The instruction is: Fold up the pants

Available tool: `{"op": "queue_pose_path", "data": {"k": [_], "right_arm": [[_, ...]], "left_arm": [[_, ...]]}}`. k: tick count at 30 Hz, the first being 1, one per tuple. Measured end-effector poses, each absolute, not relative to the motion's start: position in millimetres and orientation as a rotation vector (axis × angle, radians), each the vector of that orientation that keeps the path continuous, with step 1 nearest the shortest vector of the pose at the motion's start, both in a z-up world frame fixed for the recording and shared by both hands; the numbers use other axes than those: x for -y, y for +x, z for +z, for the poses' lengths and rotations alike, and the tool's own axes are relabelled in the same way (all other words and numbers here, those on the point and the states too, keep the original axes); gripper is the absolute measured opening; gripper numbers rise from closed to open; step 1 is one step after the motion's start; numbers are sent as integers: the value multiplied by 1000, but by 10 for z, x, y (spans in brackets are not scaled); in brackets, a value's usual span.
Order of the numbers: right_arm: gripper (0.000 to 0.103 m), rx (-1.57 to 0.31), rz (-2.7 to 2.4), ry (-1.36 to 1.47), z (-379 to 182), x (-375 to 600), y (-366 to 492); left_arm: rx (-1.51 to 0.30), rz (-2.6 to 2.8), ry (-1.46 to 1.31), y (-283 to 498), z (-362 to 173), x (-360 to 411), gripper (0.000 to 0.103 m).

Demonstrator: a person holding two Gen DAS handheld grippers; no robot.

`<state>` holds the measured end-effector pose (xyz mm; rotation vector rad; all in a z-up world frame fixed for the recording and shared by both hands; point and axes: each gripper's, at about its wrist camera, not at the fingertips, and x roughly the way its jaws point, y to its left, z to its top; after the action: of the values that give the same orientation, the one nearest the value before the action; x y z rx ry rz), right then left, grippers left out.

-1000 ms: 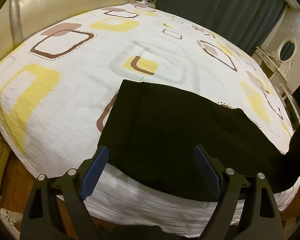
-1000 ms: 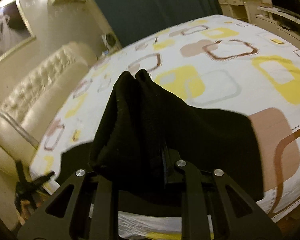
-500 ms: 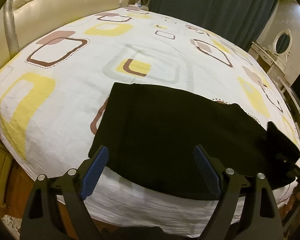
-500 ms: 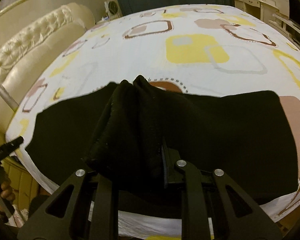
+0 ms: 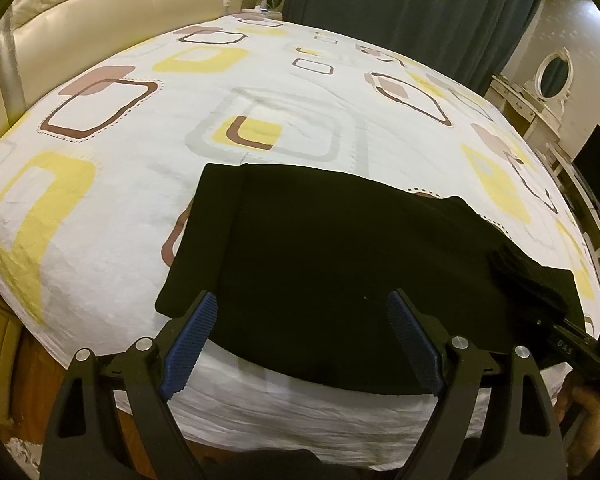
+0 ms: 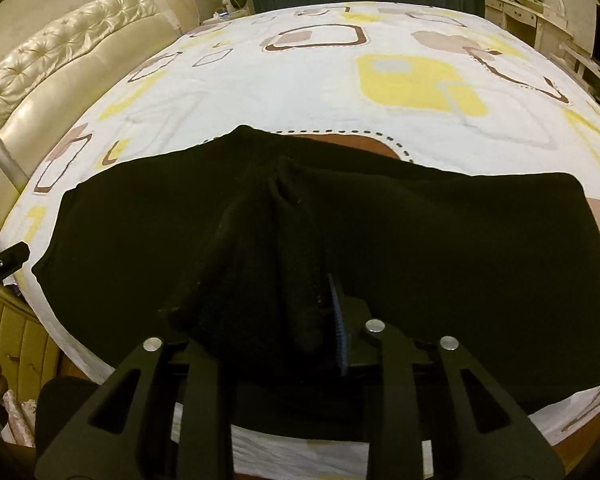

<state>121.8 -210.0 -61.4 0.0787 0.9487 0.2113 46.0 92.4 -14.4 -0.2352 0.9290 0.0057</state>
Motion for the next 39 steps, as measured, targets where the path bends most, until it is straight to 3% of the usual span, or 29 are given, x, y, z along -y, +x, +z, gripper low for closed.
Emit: {"op": "queue_pose_path", "data": {"k": [6,10,13,20,26,32,36,39], "right_arm": [[51,-947,278,163,-584,2037,1138],[52,-971,363,242,-599,1939,1088],[65,-1002,385,244,-660,1832,1086],[75,-1007,409,248,-792,1765,1118],[75,-918,484,399,-397,2132,975],[76,-706,308,548,124,3515,705],[75,-718,69,790,-307,4605,512],[63,-783,103,989,-792,4889,472]], "left_arm": [[-931,3,-236,471,-149,-914,86],[-930,0,-233,474,-148,-905,86],[-932,-1,-233,464,-150,-899,86],[-933,-10,-229,455,-154,-865,86],[-927,-13,-217,437,-140,-861,86],[-933,-10,-232,446,-152,-873,86],[-939,-19,-246,444,-153,-860,86],[-938,-25,-233,434,-148,-827,86]]}}
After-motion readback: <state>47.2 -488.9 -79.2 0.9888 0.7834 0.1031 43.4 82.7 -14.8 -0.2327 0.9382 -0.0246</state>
